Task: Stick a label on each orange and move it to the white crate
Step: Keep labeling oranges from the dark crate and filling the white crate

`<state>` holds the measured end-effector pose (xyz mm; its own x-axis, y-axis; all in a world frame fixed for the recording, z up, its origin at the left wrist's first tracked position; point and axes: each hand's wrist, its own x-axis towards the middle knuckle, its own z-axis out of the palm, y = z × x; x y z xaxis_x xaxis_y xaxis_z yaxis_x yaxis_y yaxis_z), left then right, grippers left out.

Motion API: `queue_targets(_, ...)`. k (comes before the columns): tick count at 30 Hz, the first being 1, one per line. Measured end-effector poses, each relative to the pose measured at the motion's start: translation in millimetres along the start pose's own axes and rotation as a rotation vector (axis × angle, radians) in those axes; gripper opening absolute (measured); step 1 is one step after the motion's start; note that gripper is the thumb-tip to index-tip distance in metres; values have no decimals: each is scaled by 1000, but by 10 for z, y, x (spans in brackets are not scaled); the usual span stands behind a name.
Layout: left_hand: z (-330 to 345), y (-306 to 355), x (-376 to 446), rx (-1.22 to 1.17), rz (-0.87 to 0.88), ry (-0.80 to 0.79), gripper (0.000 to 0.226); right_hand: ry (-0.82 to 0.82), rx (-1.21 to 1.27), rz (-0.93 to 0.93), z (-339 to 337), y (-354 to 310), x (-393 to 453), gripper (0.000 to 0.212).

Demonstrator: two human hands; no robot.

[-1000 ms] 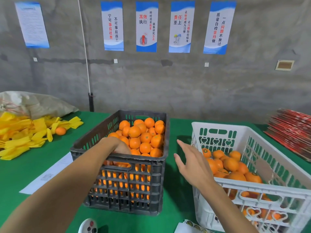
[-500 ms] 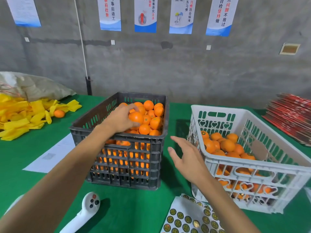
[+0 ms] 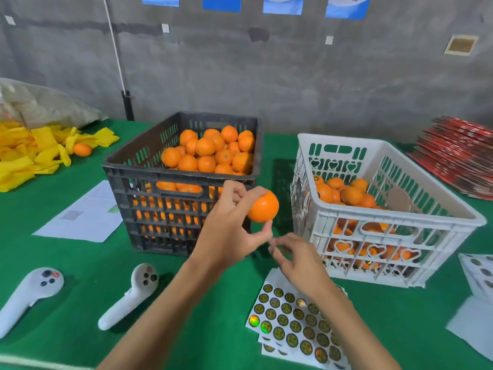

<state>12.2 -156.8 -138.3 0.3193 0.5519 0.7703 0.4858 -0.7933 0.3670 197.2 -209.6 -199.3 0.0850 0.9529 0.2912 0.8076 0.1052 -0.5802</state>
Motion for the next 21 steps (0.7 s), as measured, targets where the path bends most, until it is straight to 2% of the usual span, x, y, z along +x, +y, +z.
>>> queue_targets(4,277,-37,-538,-191,-246,-138,58,-209,-169,66,189,206,-266,14)
queue_targets(5,344,-65,-644,-207,-282,-168,58,-260,-206,79,228,239,-310,18)
queue_targets(8,476,-178,-862,-227,-420,-234,54,-343,-278,85,330,305,-388,52)
queue_targets(10,530,-267,-950,-221,-478,-280,53,-363,-299,72,373,322,-403,63)
queue_targets(15,612,-378,-1030,-273,-544,-313,50,-350,-312,40,415,389,-371,56)
queue_targets(21,706,-449,-1100,-366,-566,-256,57,-342,-278,80,485,362,-270,46)
